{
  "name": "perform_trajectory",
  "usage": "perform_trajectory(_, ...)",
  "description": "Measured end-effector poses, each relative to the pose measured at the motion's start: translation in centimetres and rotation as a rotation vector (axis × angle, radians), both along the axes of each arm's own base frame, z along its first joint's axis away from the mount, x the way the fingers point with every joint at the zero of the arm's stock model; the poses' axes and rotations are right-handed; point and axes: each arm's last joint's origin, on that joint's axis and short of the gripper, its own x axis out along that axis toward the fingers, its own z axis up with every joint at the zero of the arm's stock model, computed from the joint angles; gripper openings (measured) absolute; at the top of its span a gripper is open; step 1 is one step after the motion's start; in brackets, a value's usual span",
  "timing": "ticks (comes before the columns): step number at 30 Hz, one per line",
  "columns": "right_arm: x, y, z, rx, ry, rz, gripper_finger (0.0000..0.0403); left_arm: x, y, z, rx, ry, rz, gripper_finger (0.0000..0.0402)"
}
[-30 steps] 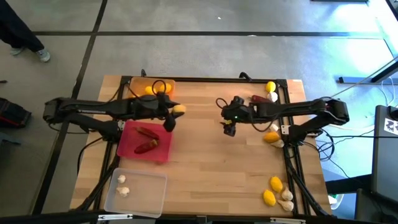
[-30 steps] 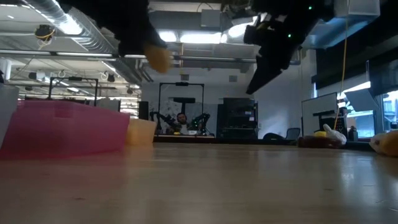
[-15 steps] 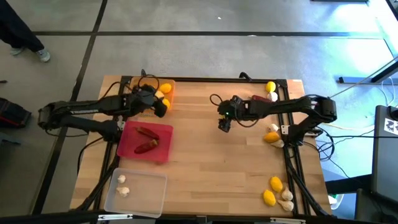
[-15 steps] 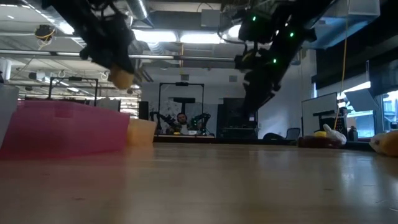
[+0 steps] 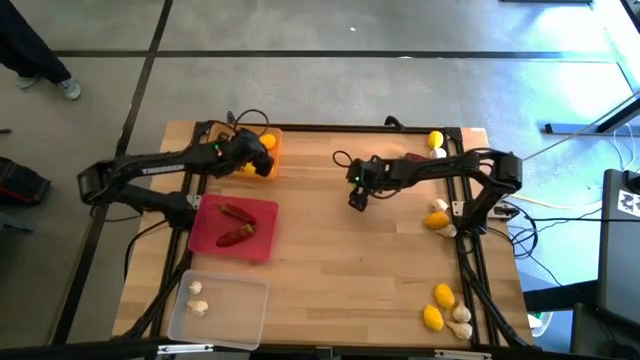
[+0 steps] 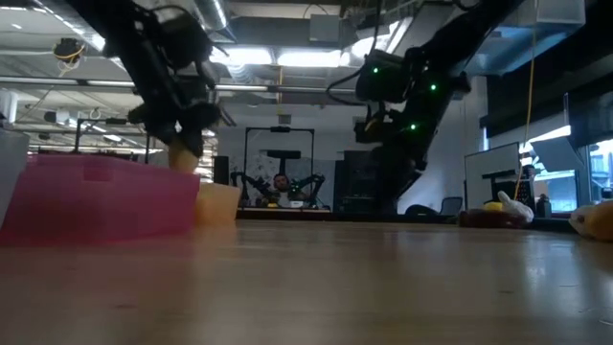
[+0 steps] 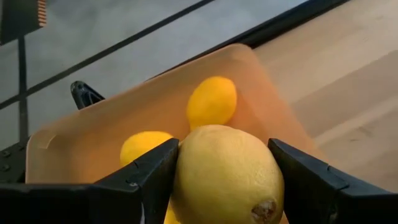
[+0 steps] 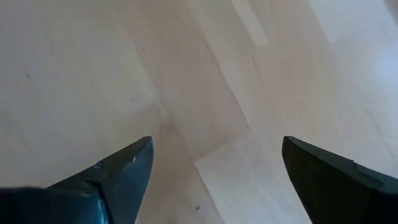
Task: Sort produce into baskets
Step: Put the lemon into the yellow bin
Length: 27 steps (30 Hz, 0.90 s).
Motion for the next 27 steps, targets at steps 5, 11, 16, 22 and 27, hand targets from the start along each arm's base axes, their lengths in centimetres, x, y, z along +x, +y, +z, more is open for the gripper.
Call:
perform_trajectory(5,0.2,0.0,-0.9,0.012,0.022,0.005,0.0349,0.7,1.2,-1.6,-0.021,0.039,0.029,0.0235)
perform_trajectory(11,0.2,0.0,-0.9,0.029,0.02,0.014,0.0349,0.8,2.3,-3.0,-0.055,0.058,0.092,0.0235)
perform_trajectory(16,0.3,0.0,-0.9,0.028,0.017,0.015,0.0349,1.0,2.9,-3.4,-0.048,0.073,0.092,0.0235)
perform_trajectory(22,0.3,0.1,-0.9,0.062,0.008,0.032,0.0349,1.1,3.0,-3.6,-0.043,0.103,0.063,0.0235)
perform_trajectory(27,0.3,0.1,-0.9,0.075,0.0,0.044,0.0349,1.1,3.0,-3.6,-0.037,0.135,0.031,0.0235)
